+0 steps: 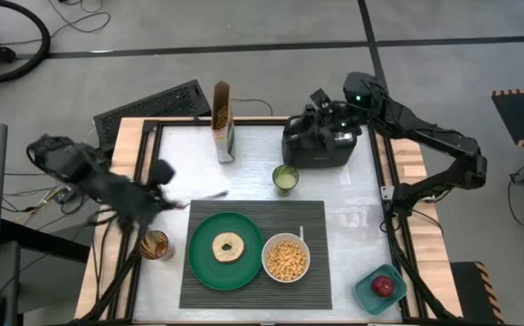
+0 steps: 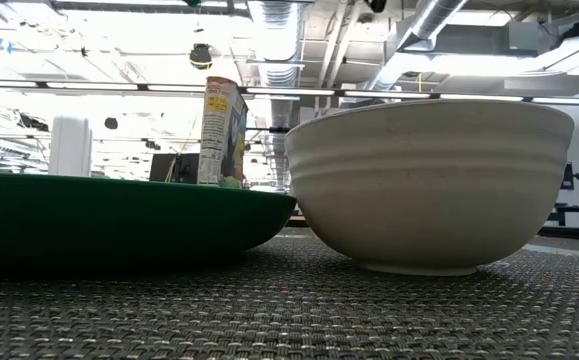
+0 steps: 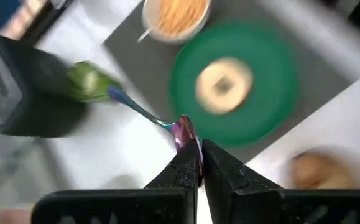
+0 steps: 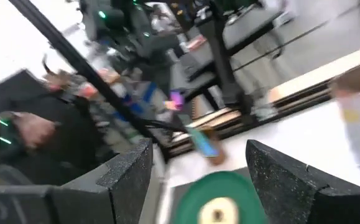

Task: Arrange a breakfast setting
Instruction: Put the spoon on the black placemat to the right of the white bowl

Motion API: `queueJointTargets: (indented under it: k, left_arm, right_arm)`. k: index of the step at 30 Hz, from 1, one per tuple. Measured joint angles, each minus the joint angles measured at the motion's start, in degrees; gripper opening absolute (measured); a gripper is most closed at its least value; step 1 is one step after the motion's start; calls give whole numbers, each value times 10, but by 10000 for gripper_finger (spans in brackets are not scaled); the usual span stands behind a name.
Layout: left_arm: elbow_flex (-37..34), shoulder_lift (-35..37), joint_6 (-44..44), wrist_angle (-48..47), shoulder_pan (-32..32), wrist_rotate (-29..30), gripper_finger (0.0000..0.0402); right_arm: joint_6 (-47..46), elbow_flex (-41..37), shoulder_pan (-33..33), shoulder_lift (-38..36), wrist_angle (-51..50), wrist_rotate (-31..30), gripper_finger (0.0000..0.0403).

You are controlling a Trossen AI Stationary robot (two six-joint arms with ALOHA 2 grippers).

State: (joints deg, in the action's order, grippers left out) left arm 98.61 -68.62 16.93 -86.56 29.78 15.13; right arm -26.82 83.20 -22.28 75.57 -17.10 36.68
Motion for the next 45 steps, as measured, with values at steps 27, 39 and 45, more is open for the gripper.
queueJointTargets:
  k: [27, 39, 45]
  left_arm:
    - [0, -199, 793, 289, -174, 52, 0]
    - [-6, -224, 882, 386, -207, 67, 0]
    - [-6, -238, 900, 396, -207, 58, 0]
  right_arm:
    - [62, 0, 52, 118, 2, 234, 285]
    - [135, 0, 57, 127, -113, 232, 285]
    - [153, 0, 45, 128, -124, 210, 285]
